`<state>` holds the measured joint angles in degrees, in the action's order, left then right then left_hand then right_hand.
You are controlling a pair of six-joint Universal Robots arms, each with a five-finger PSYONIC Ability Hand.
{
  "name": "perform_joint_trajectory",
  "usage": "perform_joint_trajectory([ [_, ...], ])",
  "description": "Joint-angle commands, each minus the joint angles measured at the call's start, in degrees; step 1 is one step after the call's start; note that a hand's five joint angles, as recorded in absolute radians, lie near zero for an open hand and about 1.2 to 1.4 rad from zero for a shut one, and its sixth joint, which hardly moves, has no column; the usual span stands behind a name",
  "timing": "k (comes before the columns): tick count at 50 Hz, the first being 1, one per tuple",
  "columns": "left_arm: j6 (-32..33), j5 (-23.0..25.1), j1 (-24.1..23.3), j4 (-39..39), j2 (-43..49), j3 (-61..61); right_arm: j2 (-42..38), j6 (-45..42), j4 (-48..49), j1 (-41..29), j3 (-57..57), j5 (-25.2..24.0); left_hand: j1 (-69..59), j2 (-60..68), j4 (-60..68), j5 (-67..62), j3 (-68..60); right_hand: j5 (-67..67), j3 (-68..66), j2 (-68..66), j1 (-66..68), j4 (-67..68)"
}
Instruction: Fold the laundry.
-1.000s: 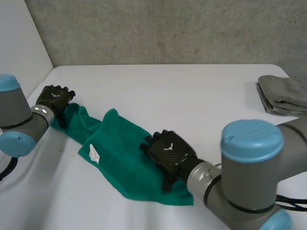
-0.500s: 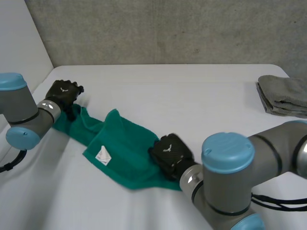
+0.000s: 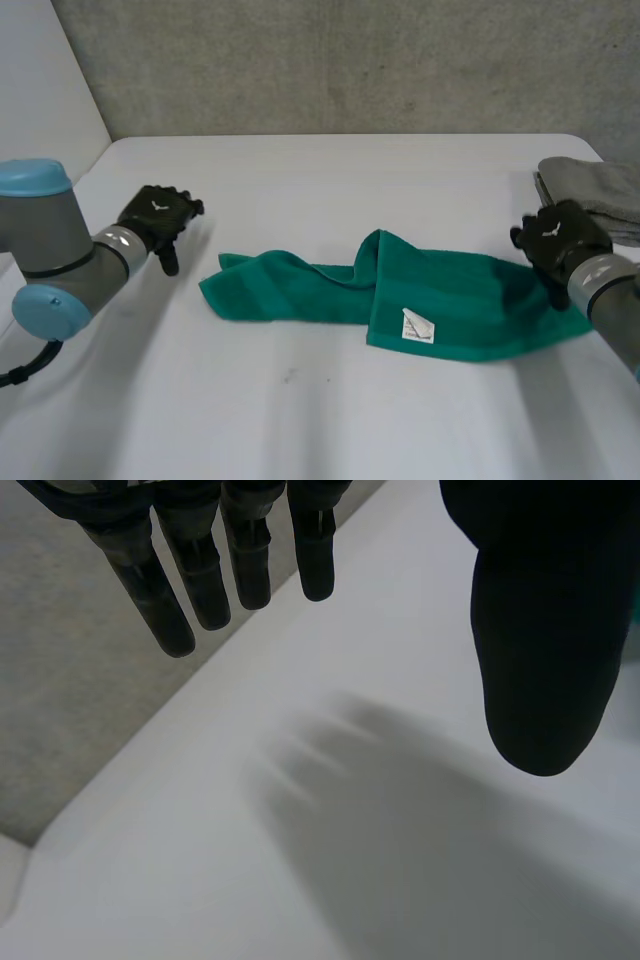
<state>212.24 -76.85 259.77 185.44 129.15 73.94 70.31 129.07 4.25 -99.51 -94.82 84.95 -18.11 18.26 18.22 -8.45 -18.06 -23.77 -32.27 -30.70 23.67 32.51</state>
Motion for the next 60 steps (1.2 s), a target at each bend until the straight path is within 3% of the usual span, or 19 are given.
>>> perform_joint_trajectory([
  [1,-5.0,-0.2,-4.8,-4.7,-0.3,-0.3,4.1,12.7,-0.8,-1.6,3.9,-0.6,-2.4,2.2,2.3,-2.0,-2.4,23.8,22.3,20.7,-13.7,-22.5],
  [10,-12.3,-1.5,-9.8,-8.9,-3.5,-0.8,3.0,34.0,-6.3,-6.0,11.4,-0.7,-4.5,4.4,4.4,-4.2,-4.6,23.8,22.3,20.7,-13.7,-22.5],
  [21,-14.6,-12.4,-15.0,-10.4,-3.2,-2.5,-13.4,51.4,-13.4,-14.3,26.4,0.0,-12.1,12.0,12.0,-11.8,-12.2,23.8,22.3,20.7,-13.7,-22.5],
  [28,-15.3,-13.9,-16.8,-15.1,-2.4,-3.5,-20.8,53.0,-15.5,-17.9,33.1,0.6,-13.3,13.2,13.2,-13.0,-13.3,23.8,22.3,20.7,-13.7,-22.5],
  [40,-18.0,-13.7,-15.3,-15.4,-7.7,-2.4,-32.2,55.1,-16.0,-20.3,44.7,7.1,-9.8,9.6,9.7,-9.4,-9.8,23.8,22.3,20.7,-13.7,-22.5],
  [50,-25.2,-13.6,-16.2,-15.2,-9.3,-0.9,-36.5,61.4,-15.8,-20.3,49.7,7.2,-5.7,5.6,5.6,-5.4,-5.8,23.8,22.3,20.7,-13.7,-22.5],
  [56,-25.6,-13.9,-16.8,-15.2,-8.3,-2.0,-36.7,62.0,-15.8,-20.5,50.6,7.1,-4.0,3.9,3.9,-3.7,-4.1,23.8,22.3,20.7,-13.7,-22.5],
  [59,-25.3,-13.9,-16.9,-15.2,-6.0,-2.4,-36.7,61.7,-15.9,-20.6,50.4,7.2,-4.2,4.1,4.1,-3.9,-4.3,13.6,12.1,10.6,-3.5,-12.4],
  [60,-25.3,-14.0,-16.9,-15.2,-5.2,-2.6,-36.7,61.4,-16.0,-20.7,49.9,6.9,-4.4,4.2,4.3,-4.0,-4.4,2.9,1.4,-0.1,7.2,-1.7],
])
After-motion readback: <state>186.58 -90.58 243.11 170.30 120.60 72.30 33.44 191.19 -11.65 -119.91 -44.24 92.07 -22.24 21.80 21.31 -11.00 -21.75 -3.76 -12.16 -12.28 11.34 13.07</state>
